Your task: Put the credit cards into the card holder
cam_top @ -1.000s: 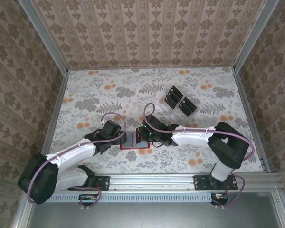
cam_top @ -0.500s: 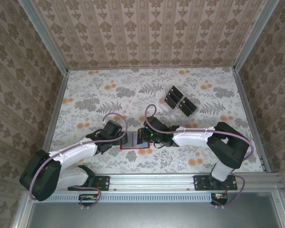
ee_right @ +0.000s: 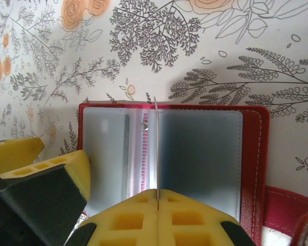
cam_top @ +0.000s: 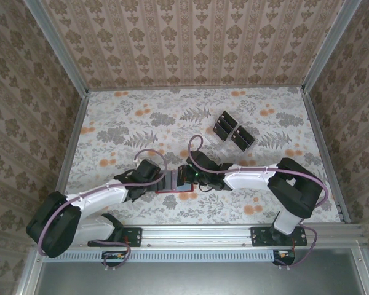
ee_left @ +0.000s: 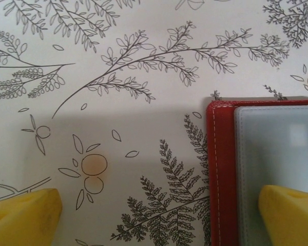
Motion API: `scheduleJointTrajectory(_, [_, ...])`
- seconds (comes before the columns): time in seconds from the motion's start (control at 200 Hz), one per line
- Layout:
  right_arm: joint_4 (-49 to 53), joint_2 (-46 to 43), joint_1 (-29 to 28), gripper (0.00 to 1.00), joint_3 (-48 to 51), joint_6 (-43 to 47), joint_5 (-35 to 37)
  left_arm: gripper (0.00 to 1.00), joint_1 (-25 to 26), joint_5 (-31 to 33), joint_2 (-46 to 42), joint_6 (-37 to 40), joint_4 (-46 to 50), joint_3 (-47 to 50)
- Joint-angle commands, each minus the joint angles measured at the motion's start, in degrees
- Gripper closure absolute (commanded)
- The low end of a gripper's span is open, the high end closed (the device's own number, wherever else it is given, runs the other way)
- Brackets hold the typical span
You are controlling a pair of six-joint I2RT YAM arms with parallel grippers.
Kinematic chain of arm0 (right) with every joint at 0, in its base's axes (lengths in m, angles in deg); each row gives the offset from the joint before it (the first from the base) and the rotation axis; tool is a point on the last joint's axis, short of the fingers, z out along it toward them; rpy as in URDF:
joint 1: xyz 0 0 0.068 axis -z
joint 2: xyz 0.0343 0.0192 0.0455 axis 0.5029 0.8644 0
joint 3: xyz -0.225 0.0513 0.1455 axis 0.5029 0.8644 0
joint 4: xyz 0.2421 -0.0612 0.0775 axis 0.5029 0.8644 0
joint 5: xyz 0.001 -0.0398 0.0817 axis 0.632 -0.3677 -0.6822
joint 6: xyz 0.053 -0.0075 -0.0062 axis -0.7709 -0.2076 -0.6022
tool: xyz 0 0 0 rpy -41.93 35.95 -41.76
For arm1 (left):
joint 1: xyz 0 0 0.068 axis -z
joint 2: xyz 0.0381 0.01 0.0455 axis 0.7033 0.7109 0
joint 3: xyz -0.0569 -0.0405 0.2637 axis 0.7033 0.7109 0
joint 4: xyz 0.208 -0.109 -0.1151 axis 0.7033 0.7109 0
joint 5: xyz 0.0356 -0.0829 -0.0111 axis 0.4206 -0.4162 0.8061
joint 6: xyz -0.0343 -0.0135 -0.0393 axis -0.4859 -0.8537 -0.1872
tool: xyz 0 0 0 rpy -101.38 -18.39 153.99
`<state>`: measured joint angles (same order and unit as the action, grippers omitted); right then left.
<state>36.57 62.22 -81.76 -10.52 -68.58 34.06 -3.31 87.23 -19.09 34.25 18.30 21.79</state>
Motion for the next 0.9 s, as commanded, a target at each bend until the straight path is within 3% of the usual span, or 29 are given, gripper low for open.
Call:
scheduleJointTrajectory(0.0, [-1.62,-1.15,0.43,1.0,1.06,0.19,-0.52,0.0,0.71,2.93,1.02,-3.53,3.92,0.69])
scheduleJointTrajectory(0.285, [-12.2,-3.11,0.5,1.0,5.33,0.1,-0.54,0.0,1.23,4.09,0.24,-5.95,4.63,1.6])
scheduleJointTrajectory(0.615, [-27.34,0.62,-0.51,1.0,9.85,-2.85,-0.19,0.0,1.43,4.25,-0.11,-6.68,4.77,2.3])
scheduleJointTrajectory(0.895, [-30.15,2.65,-0.81,1.0,10.65,-4.42,0.49,0.0,1.74,4.23,-0.29,-6.94,4.48,2.56])
